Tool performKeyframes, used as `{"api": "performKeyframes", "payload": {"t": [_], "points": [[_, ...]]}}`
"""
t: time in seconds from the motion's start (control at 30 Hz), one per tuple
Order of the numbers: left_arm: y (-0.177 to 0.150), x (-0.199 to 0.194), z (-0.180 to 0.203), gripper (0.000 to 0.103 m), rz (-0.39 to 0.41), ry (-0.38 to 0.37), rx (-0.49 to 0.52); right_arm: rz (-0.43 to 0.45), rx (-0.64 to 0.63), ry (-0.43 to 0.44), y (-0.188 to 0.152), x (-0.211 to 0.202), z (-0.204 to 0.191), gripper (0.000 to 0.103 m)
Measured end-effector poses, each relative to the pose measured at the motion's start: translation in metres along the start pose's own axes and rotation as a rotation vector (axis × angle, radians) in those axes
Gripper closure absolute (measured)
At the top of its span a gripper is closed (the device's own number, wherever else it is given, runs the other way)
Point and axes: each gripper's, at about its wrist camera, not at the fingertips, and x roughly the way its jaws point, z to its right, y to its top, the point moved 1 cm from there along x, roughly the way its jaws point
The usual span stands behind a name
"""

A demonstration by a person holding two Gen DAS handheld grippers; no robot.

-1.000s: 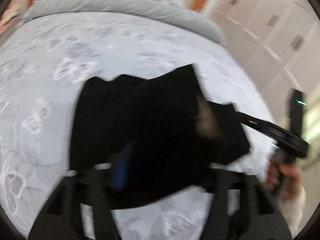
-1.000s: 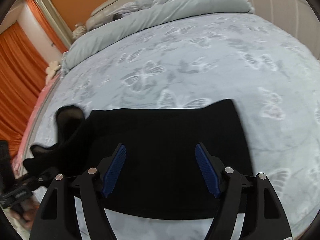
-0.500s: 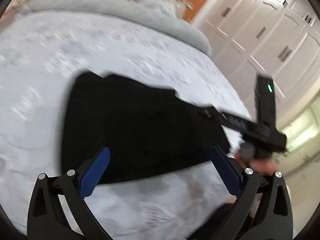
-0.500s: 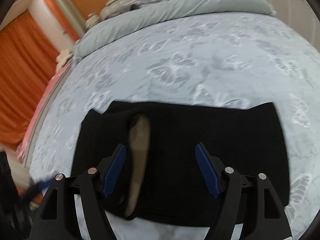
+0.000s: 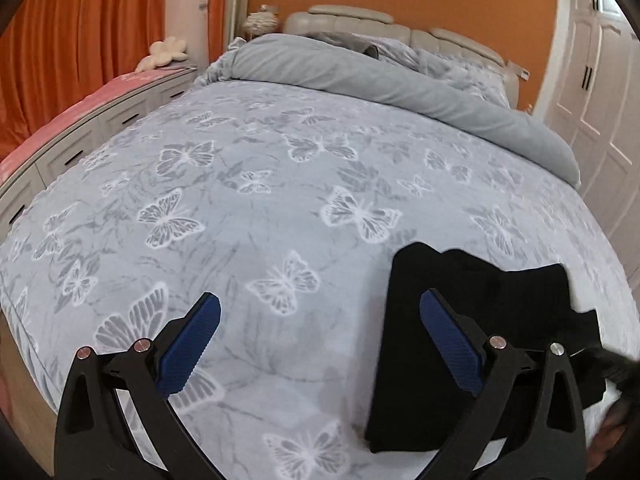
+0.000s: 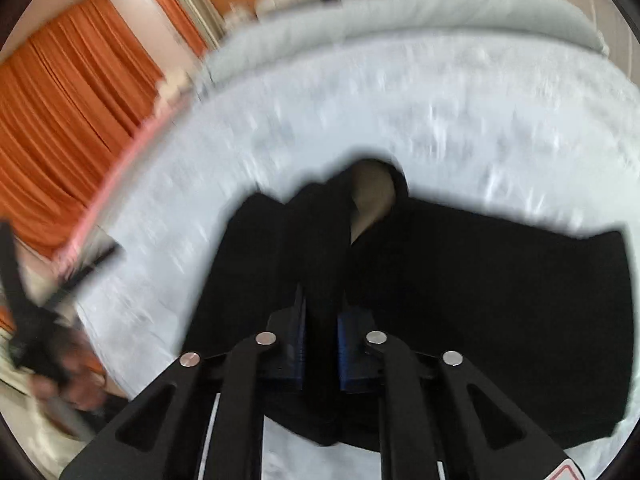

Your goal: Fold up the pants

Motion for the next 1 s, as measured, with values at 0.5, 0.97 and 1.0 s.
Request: {"api": "performKeyframes", "payload": {"t": [0.5, 0.97, 1.0], "points": [[-0.045, 0.019, 0.097, 0.005, -0.118, -0.155, 0.205, -0.015, 0.236, -0.25, -0.034, -0.063, 0.168, 0.085], [-0.083, 0.096, 0.142, 0.038, -0.462, -0.511, 0.057, -0.097, 0.201, -0.227, -0.046, -0.036, 0.161, 0.071], [-0.079, 0.095, 0.144, 0.048, -0.461, -0.554, 0.068, -0.087, 0.186, -0.233, -0.043, -0.037, 0.157, 0.08]]}}
